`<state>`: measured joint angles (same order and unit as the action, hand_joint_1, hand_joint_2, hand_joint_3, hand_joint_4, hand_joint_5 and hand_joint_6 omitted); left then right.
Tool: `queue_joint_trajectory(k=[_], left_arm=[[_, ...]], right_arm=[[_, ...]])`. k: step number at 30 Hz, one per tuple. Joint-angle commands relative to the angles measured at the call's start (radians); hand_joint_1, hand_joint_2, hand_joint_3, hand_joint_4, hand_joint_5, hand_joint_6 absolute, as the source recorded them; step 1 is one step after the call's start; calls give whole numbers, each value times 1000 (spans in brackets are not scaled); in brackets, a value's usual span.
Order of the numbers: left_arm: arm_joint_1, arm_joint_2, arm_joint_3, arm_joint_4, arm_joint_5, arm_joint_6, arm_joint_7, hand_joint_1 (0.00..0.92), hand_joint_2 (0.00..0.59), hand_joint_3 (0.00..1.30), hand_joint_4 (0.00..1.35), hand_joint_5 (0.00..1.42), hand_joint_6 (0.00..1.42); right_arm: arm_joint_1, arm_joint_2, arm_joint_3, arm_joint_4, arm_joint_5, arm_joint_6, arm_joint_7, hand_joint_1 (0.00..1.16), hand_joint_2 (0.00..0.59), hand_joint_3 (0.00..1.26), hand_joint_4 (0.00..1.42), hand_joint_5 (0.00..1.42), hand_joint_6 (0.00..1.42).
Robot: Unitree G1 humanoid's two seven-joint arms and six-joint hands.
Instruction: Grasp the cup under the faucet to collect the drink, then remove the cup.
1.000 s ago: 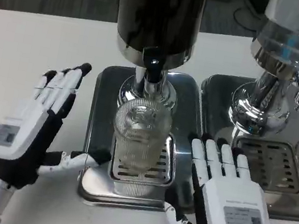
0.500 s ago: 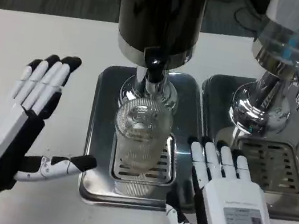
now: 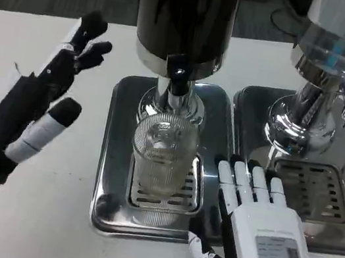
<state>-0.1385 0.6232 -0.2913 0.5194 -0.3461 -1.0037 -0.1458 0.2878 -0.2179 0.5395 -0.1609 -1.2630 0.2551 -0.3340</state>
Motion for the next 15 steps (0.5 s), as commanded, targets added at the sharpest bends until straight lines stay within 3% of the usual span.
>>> queue_joint_trajectory(k=[1,7,15], left_arm=[[-27,-30,55,-70,-139,98,-273,0,112,0,0,166,169],[-28,-90,147,-96,-122,170,-420,0,112,11,0,189,179],[-77,-172,213,-79,-27,202,-485,0,113,54,0,211,194]], right_arm=[[7,13,-1,15,15,11,-5,282,445,0,0,0,1],[15,18,-5,14,27,16,-7,289,447,0,0,0,2],[20,22,-3,15,31,26,-12,294,447,0,0,0,9]])
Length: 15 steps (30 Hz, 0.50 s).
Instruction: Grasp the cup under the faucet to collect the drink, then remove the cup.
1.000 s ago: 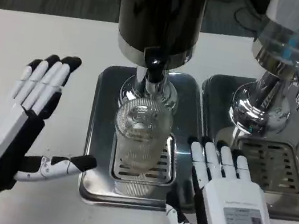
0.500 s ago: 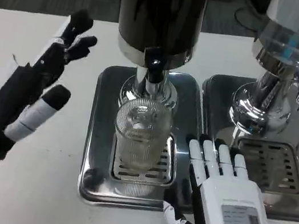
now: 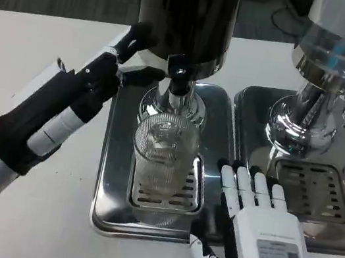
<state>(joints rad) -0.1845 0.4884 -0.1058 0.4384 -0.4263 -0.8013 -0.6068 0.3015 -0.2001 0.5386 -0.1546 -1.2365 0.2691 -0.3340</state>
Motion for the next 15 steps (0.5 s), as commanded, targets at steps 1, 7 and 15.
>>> queue_joint_trajectory(k=[1,7,15], left_arm=[[-36,-45,33,1,70,-4,-29,0,114,66,0,221,199],[-70,-75,43,10,126,2,-58,0,114,93,0,238,222],[-77,-77,38,-10,186,-15,-71,0,117,123,2,252,227]], right_arm=[[9,5,-3,8,6,13,-14,295,447,0,0,0,10],[16,13,-2,5,11,20,-19,297,447,0,0,0,15],[11,16,-6,11,24,19,-16,300,447,0,0,0,31]])
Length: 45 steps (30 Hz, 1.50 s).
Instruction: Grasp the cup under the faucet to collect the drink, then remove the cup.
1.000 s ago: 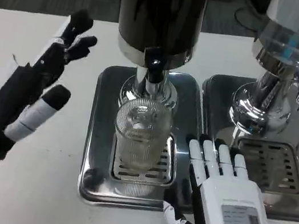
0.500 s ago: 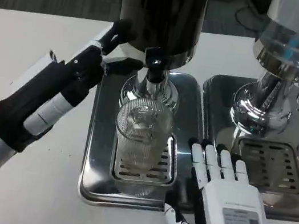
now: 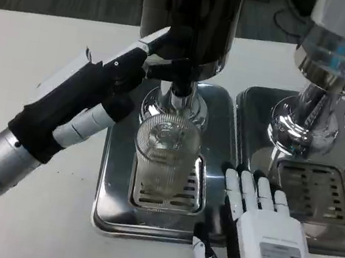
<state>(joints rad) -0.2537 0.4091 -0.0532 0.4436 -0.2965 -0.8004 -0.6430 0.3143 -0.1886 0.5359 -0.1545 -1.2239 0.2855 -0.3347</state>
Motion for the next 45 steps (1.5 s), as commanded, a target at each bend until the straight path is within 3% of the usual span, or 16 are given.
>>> queue_joint_trajectory(k=[1,19,32,39,42,45], left_arm=[[-6,7,-15,-21,70,-23,-32,0,119,136,10,253,229],[24,114,4,-100,457,-210,180,0,128,216,80,300,270],[68,181,-8,-180,671,-242,358,0,128,228,91,307,262],[84,199,-19,-193,712,-230,413,0,129,228,91,305,257],[88,210,-24,-194,712,-231,422,0,129,228,91,301,257],[89,216,-29,-189,712,-228,431,0,129,228,91,299,259]], right_arm=[[-3,4,-4,11,14,1,-14,301,447,0,0,0,31],[-1,6,-5,15,19,4,-21,302,447,0,0,0,33],[1,6,-13,6,43,1,-17,302,447,0,0,0,33],[19,27,-61,-64,190,-35,15,313,436,0,0,0,20],[27,30,-79,-100,251,-58,29,331,400,0,0,0,4],[36,46,-134,-125,420,-104,80,385,359,0,0,0,12]])
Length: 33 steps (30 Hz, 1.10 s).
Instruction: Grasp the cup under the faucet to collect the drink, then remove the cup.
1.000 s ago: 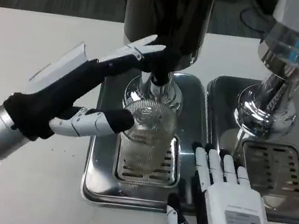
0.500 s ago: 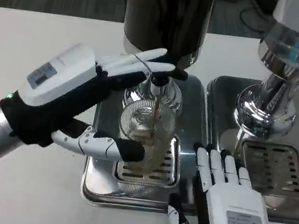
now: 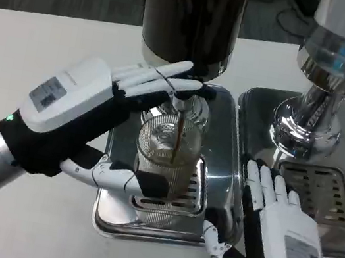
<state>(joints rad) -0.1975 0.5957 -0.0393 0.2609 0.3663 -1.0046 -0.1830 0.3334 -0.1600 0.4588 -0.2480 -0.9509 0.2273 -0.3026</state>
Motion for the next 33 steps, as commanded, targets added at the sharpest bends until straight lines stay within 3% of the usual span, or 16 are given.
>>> queue_joint_trajectory(k=[1,3,6,10,12,17,26,33], left_arm=[[33,31,-45,-4,50,-23,-24,0,129,228,91,298,259],[32,33,-49,-4,50,-21,-15,0,129,228,91,298,259],[29,37,-53,-4,45,-23,-8,0,129,228,88,297,259],[16,43,-59,13,41,-25,-6,0,129,228,84,297,260],[9,54,-61,24,33,-31,-8,0,129,228,83,297,258],[6,53,-67,8,38,-22,-4,0,135,235,81,296,246],[29,54,-61,-14,35,-1,4,0,136,237,81,296,235],[38,55,-58,-21,34,4,9,0,135,237,81,292,227]], right_arm=[[15,19,-78,-30,213,-77,64,404,345,0,0,0,16],[7,30,-112,-23,324,-129,85,426,317,0,0,0,40],[-19,40,-138,14,429,-197,100,485,280,0,0,0,72],[-81,29,-149,88,509,-278,140,615,222,0,0,0,141],[-108,40,-153,125,553,-303,161,684,198,0,0,0,175],[-159,38,-162,186,590,-327,189,754,169,0,0,0,189],[-204,54,-162,211,574,-276,193,760,150,0,0,0,145],[-233,85,-173,253,630,-272,225,751,156,0,0,0,118]])
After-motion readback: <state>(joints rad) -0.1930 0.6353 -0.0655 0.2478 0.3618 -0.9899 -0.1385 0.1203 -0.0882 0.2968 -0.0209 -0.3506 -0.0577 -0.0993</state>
